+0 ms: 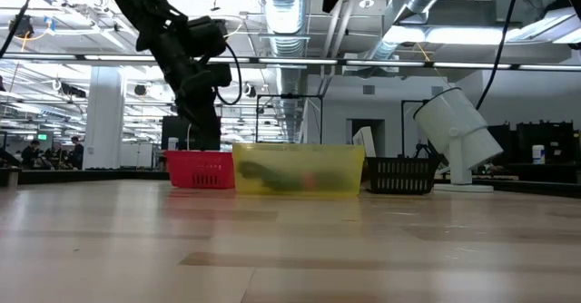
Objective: Pick and place items into bin
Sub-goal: Return to Home Position
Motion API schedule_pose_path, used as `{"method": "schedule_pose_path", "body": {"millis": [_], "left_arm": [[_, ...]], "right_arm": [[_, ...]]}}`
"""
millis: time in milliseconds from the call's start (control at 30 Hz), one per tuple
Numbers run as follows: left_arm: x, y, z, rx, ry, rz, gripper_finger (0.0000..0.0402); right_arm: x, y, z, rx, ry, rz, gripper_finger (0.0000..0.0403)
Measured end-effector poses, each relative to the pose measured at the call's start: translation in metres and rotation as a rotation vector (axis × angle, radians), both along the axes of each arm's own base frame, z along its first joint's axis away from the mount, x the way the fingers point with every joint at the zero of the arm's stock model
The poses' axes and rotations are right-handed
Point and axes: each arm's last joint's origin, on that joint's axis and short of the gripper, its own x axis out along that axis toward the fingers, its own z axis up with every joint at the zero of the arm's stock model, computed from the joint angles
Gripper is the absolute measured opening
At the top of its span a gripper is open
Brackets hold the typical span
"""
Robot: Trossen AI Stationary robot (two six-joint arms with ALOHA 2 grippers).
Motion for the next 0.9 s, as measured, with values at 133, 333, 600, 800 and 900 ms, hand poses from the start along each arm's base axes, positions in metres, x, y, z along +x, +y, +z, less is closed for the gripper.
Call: {"method": "schedule_pose_path", "body": {"millis": [133, 333, 600, 800, 900], "left_arm": [[-0.002, 0.000, -0.001, 0.030, 0.040, 0.003, 0.0167], [-0.003, -0.003, -0.002, -0.010, 0.041, -0.035, 0.0167], [-0.008, -0.016, 0.026, 0.054, -0.393, -0.175, 0.0167], [-0.042, -0.049, 0.032, 0.201, -0.608, -0.162, 0.0167], [-0.060, -0.066, 0.030, 0.245, -0.668, -0.145, 0.0167]], "right_arm": [[0.000, 0.000, 0.000, 0.015, -0.021, -0.040, 0.0023], [0.001, 0.007, 0.000, 0.084, -0.072, -0.112, 0.0024], [0.001, -0.030, 0.041, 0.807, -0.292, 0.433, 0.0029], [-0.020, -0.056, 0.073, 0.893, -0.464, 0.615, 0.0027], [-0.047, -0.066, 0.097, 0.924, -0.556, 0.739, 0.0027]]}}
